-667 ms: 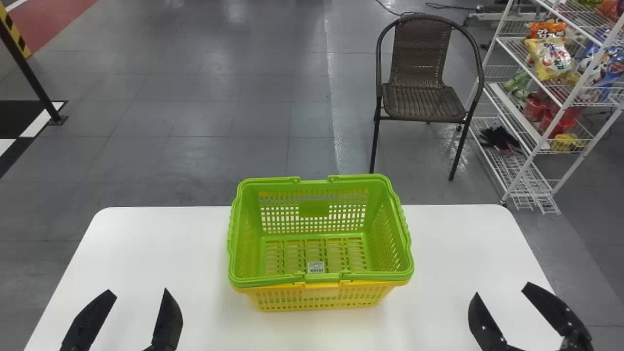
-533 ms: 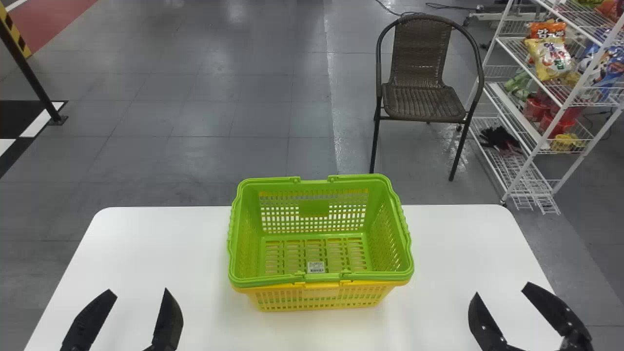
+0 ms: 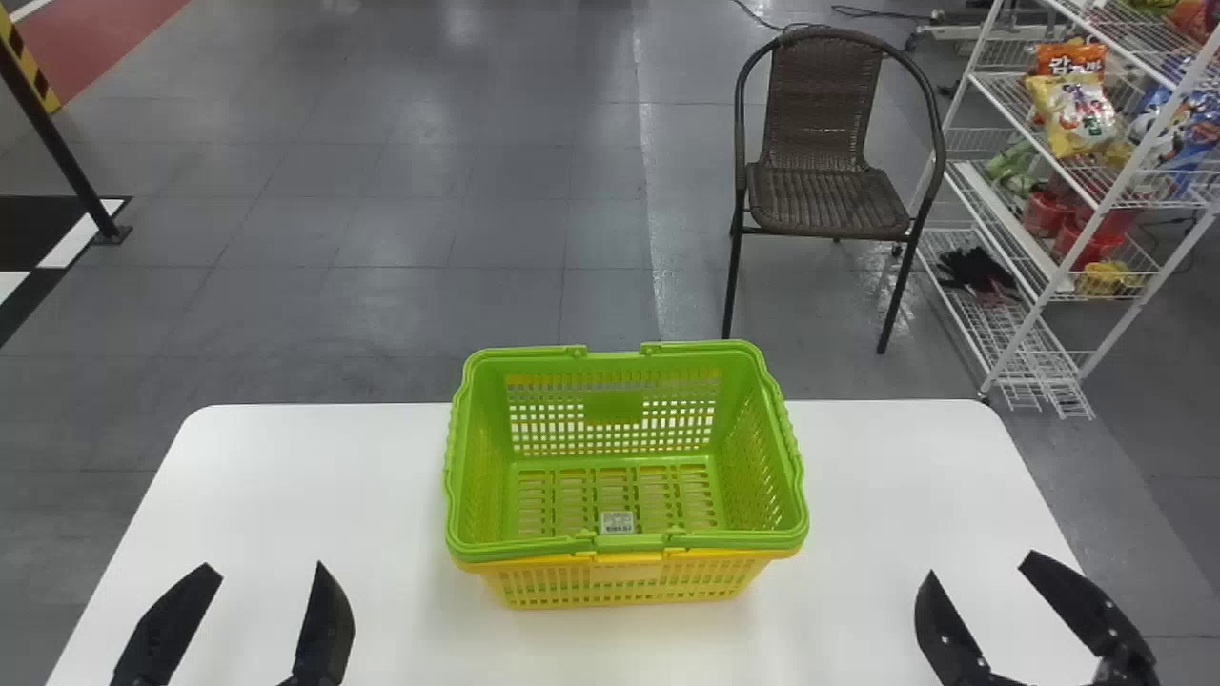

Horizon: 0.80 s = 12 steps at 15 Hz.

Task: Grasp handle with right gripper to insert into left gripper then lift and swing left to center

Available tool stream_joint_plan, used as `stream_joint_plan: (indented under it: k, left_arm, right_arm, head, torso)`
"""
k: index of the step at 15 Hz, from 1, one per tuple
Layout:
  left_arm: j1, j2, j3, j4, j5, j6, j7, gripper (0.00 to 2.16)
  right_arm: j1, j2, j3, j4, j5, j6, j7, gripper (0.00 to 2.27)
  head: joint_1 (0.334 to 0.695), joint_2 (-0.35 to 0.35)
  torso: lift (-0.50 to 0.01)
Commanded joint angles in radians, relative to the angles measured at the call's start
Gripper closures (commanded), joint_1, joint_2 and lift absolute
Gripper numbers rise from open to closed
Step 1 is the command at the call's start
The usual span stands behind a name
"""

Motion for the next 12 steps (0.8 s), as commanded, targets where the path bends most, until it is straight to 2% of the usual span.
stream_joint_plan:
  k: [1, 3, 8, 12]
  left_arm:
    - [-0.001, 0.002, 0.0, -0.002, 0.0, 0.01, -0.001, 0.12]
    - [-0.022, 0.006, 0.0, -0.011, -0.006, 0.031, -0.017, 0.12]
    - [-0.1, 0.012, 0.026, -0.104, 0.0, 0.301, -0.055, 0.12]
    - [-0.202, 0.012, 0.087, -0.129, 0.054, 0.596, -0.172, 0.08]
  right_arm:
    - [0.0, 0.0, 0.0, 0.0, 0.0, 0.001, 0.0, 0.07]
    - [0.0, 0.0, 0.0, 0.0, 0.0, 0.001, 0.0, 0.07]
    - [0.008, -0.005, -0.002, 0.002, -0.002, 0.001, 0.001, 0.07]
    - [0.009, -0.008, -0.002, 0.002, -0.005, -0.002, 0.0, 0.07]
  head:
    - [0.695, -0.01]
    - [0.695, -0.01]
    - [0.695, -0.023]
    - [0.695, -0.032]
  torso:
    - [0.0]
    - [0.0]
    - [0.0]
    - [0.0]
